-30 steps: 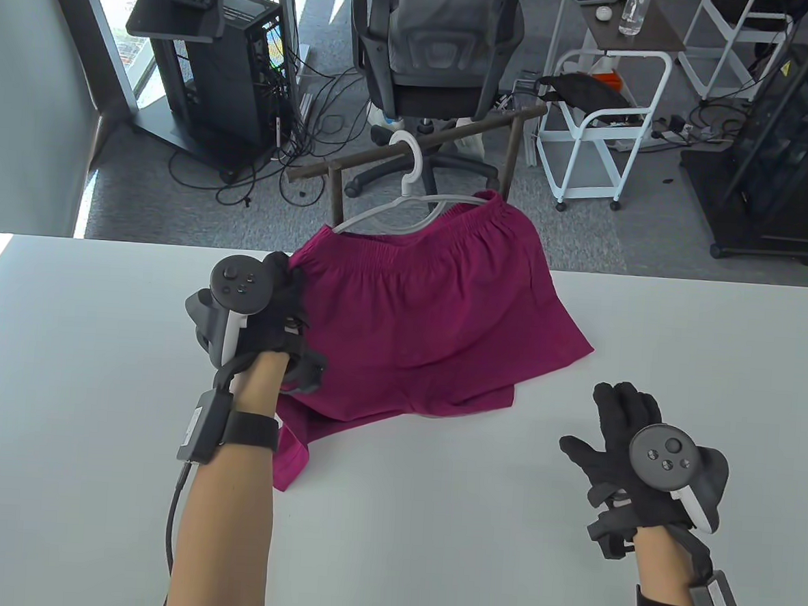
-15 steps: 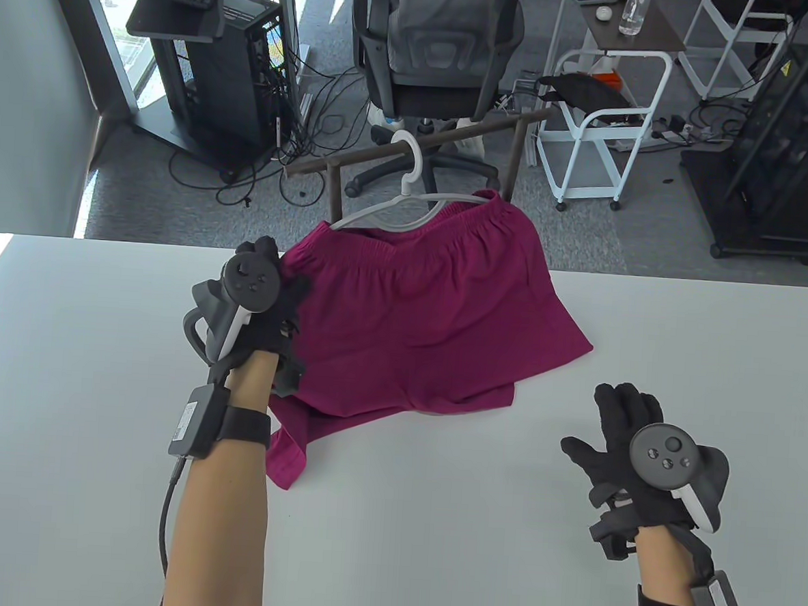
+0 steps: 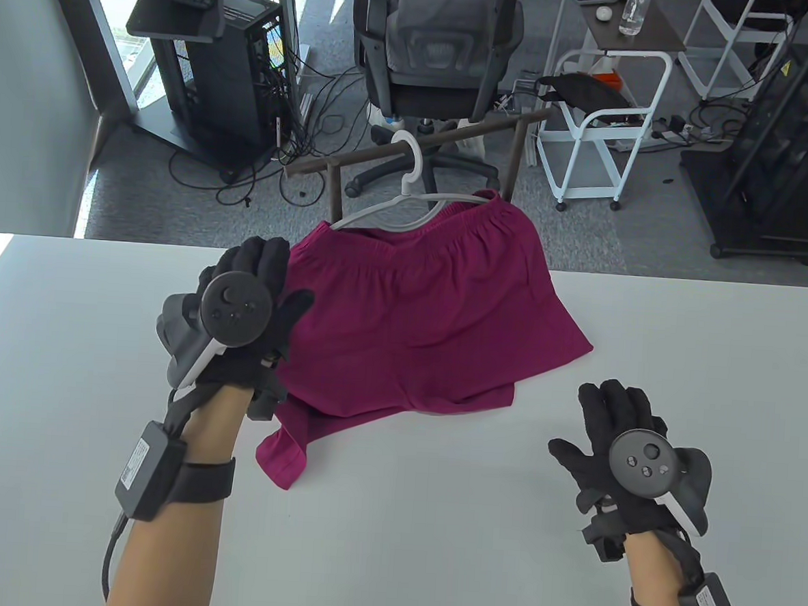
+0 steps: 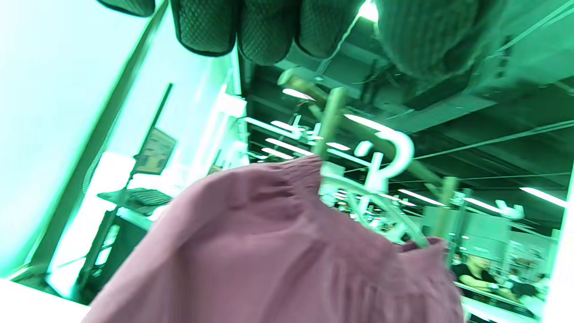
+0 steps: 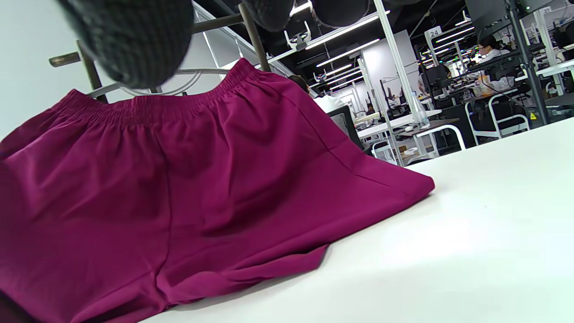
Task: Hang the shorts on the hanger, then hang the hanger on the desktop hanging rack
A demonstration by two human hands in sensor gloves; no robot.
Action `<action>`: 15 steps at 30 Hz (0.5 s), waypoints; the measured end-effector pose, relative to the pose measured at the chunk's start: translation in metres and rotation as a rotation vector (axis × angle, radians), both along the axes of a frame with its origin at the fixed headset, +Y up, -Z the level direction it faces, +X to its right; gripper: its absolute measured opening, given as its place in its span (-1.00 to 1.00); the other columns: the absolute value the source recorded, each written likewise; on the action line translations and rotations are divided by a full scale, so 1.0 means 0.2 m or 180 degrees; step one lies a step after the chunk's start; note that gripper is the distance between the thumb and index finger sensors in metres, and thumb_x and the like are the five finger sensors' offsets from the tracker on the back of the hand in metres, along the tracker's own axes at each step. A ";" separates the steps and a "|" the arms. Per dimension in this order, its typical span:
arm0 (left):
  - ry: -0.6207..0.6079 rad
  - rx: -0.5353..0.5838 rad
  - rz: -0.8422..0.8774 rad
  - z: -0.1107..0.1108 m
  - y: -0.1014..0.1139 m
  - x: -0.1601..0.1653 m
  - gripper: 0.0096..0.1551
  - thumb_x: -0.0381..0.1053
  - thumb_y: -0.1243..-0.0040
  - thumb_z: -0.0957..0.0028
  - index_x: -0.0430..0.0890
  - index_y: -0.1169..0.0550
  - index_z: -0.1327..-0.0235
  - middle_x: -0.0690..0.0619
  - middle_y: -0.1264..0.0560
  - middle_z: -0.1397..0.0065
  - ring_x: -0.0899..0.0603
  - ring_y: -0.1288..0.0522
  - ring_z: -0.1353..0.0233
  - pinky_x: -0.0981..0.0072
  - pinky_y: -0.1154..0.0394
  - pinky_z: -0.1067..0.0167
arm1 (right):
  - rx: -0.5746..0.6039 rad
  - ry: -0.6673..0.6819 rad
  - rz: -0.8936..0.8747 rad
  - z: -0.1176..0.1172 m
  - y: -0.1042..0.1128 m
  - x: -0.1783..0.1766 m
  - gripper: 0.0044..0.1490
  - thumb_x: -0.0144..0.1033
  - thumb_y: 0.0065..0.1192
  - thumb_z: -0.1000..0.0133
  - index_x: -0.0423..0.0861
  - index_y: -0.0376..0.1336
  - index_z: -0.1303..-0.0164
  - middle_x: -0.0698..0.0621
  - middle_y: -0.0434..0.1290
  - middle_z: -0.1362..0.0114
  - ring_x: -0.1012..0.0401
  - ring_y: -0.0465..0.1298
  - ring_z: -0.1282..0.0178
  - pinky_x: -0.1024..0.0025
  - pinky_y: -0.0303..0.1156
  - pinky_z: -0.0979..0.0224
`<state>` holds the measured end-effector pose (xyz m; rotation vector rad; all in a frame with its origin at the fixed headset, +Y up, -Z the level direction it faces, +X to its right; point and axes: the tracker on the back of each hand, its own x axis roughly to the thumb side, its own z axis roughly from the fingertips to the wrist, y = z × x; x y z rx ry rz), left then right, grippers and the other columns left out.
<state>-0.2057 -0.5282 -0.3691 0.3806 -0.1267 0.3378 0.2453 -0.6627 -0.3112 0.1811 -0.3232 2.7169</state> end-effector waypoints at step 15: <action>-0.0686 0.0223 -0.0757 0.40 -0.45 0.38 -0.05 0.35 -0.23 0.17 0.09 -0.30 -0.55 -0.02 -0.19 -0.68 -0.29 -0.13 -0.71 -0.40 0.00 -0.49 | 0.0286 0.0523 0.0481 0.13 0.06 -0.31 0.10 0.17 0.30 0.01 -0.10 -0.01 -0.63 -0.28 0.05 -0.68 -0.34 0.04 -0.58 -0.56 0.03 -0.43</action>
